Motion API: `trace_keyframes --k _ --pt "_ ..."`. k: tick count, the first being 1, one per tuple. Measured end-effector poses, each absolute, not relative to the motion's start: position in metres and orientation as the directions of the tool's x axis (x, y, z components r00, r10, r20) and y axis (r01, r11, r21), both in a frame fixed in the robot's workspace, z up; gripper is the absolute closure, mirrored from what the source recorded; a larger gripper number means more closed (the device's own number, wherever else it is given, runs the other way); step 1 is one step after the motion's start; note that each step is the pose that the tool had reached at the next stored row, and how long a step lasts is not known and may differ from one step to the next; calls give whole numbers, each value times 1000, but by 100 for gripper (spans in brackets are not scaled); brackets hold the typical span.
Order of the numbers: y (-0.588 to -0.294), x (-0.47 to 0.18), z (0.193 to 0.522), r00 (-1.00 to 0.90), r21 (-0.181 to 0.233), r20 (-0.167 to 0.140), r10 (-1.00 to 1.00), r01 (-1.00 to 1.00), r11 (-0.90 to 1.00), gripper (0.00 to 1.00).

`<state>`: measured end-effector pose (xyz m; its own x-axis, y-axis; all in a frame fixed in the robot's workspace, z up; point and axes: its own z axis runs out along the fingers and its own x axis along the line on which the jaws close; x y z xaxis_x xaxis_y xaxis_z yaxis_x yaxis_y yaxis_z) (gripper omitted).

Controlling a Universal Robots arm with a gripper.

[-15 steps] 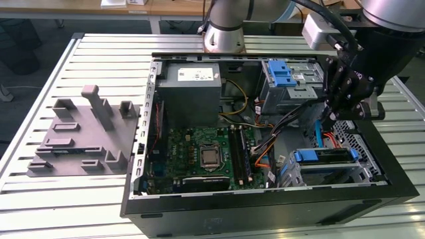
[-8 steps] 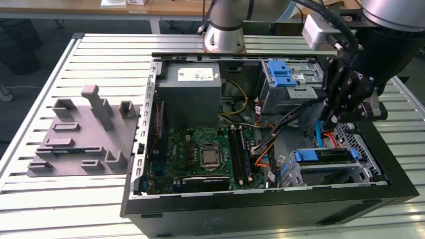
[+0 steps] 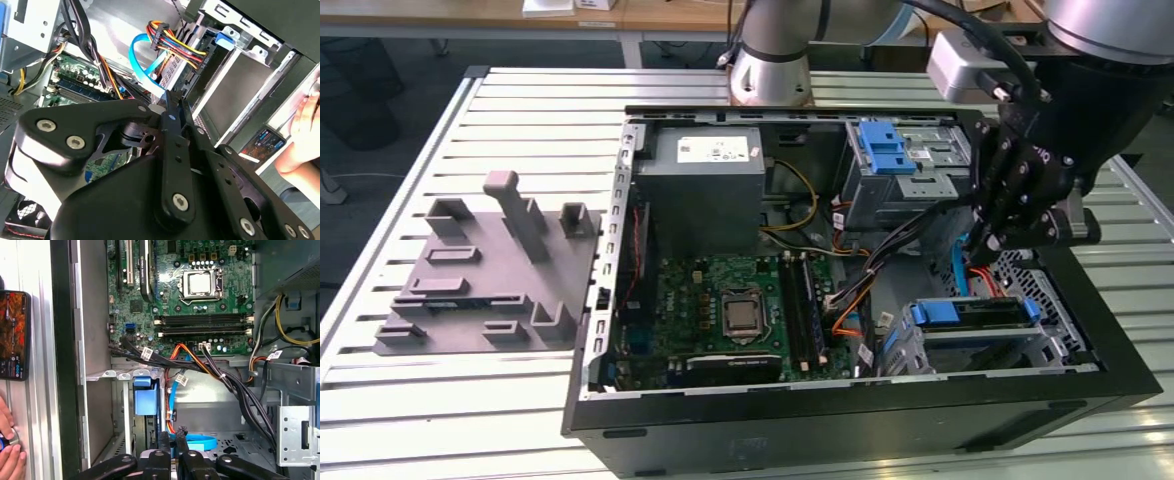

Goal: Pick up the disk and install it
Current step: 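Insert the second disk wire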

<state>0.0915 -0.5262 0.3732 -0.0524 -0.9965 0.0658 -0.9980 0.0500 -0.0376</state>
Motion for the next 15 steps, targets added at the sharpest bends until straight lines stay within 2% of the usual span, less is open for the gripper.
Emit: trace_keyframes --k 6,15 --pt "-528 97 372 -52 -34 62 -997 -998 50 84" --pt "-539 99 366 -53 -27 18 -998 -998 53 84"
